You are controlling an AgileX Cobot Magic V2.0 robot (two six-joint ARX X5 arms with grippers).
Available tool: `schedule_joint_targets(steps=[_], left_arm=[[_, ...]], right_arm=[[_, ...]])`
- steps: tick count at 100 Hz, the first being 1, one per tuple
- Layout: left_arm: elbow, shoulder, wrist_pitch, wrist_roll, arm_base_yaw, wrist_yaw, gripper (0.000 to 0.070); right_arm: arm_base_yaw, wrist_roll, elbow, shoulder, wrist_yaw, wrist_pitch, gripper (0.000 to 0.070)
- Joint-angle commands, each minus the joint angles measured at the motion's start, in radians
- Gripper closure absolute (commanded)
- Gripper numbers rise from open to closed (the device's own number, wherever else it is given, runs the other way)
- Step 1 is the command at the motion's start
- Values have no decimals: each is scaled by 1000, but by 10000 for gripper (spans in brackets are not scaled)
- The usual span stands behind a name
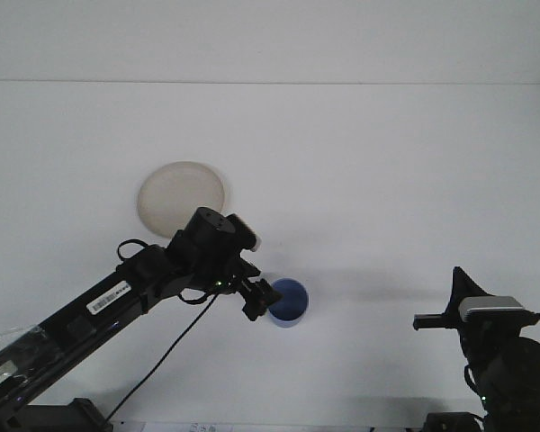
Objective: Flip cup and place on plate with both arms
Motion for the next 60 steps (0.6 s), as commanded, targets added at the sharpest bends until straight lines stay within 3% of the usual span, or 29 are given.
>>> schedule_joint_targets(steps=[1,14,32,60], left_arm=[[19,26,27,6,-17,-25,184],[20,66,50,8,-29,-34,184],[20,124,50,9,-29,-105,184],[20,211,76,16,-41,-117,215]], right_arm=[[0,14,10,2,0,6,700],[0,14,10,2,0,-5,700],[0,14,10,2,0,-13,700],[0,14,10,2,0,-12,700]])
